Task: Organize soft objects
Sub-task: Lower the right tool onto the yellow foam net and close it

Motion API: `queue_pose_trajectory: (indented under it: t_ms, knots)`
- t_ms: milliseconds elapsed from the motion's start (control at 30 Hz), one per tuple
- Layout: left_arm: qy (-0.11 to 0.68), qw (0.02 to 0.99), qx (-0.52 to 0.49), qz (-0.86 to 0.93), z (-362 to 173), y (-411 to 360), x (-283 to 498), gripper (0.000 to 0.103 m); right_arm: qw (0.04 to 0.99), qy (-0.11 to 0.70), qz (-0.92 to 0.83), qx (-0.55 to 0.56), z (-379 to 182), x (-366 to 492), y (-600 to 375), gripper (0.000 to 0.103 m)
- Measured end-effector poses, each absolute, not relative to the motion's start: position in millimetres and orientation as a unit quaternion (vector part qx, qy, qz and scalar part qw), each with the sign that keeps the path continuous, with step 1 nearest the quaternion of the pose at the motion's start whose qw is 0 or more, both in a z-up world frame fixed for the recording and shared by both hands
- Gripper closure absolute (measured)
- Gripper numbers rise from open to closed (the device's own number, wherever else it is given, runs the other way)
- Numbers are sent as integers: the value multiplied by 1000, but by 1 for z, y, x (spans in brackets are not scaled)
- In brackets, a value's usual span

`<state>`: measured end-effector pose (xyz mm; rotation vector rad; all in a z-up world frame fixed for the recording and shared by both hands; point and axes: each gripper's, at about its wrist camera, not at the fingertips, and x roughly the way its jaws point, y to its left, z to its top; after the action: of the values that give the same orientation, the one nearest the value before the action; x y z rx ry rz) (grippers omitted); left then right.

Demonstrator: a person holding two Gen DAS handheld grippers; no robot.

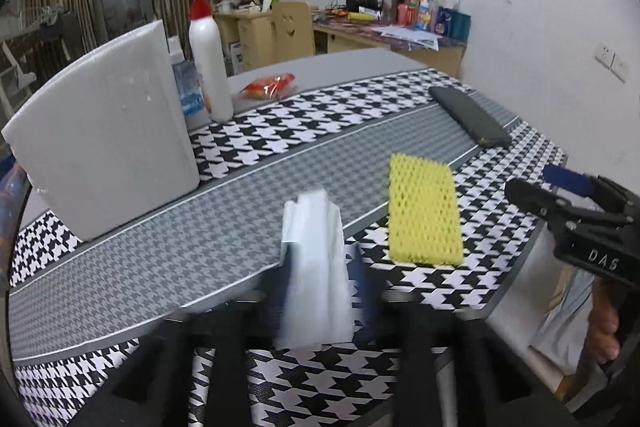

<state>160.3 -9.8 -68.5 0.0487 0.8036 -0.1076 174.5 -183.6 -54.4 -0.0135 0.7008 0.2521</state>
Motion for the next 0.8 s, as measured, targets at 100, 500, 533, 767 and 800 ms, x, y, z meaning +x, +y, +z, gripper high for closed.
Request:
queue_pose_trajectory:
  t_ms: [100, 500, 533, 767, 800]
  knots:
    - [384, 921, 25, -54, -71, -9, 158, 34, 929, 349, 126, -6, -57, 179, -181, 21]
    - [418, 907, 30, -40, -93, -4, 174, 34, 919, 364, 148, -14, -64, 186, -160, 21]
    - [420, 906, 29, -40, -95, -3, 175, 34, 918, 366, 150, -16, -65, 187, -158, 21]
    - [437, 898, 29, -35, -105, 0, 183, 35, 909, 385, 157, -11, -72, 194, -152, 21]
    - [440, 897, 31, -34, -106, 0, 184, 36, 908, 387, 158, -11, -73, 195, -150, 21]
